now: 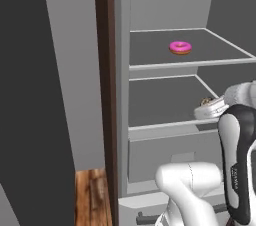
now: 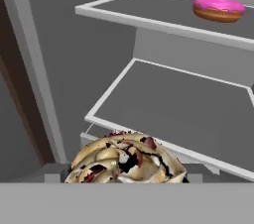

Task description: Take the donut and cupcake from the fridge and place them on the empty tray on the dining counter.

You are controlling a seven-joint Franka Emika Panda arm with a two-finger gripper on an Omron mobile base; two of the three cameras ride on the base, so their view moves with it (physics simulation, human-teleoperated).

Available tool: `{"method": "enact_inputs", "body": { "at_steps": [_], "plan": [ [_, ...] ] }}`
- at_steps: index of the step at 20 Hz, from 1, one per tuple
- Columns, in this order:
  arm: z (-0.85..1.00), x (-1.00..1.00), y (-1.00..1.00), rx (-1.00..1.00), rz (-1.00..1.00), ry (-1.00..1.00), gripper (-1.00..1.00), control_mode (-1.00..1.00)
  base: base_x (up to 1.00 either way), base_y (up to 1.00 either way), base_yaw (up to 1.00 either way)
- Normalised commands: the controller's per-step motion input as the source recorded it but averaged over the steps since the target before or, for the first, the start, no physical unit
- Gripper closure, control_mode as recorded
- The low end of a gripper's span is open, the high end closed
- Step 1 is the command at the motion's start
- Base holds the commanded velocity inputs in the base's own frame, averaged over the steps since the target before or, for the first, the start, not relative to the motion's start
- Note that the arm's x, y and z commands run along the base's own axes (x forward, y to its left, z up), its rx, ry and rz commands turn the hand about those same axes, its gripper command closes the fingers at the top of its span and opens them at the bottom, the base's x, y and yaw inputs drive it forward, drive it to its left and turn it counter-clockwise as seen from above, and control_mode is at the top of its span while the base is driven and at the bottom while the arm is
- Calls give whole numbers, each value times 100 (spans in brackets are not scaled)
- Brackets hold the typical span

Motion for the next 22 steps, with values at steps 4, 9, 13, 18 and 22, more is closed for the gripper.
{"method": "enact_inputs", "body": {
  "at_steps": [4,9,13,18,22],
  "plan": [
    [66,-92,3,1,-1,0,100,-100,0,0,0],
    [32,-93,25,1,-13,-5,100,-100,0,0,0],
    [2,-83,28,13,-37,-16,100,-100,0,0,0],
    [2,-38,4,21,-32,-5,100,-100,0,0,0],
    [2,0,-12,5,2,0,100,-100,0,0,0]
  ]
}}
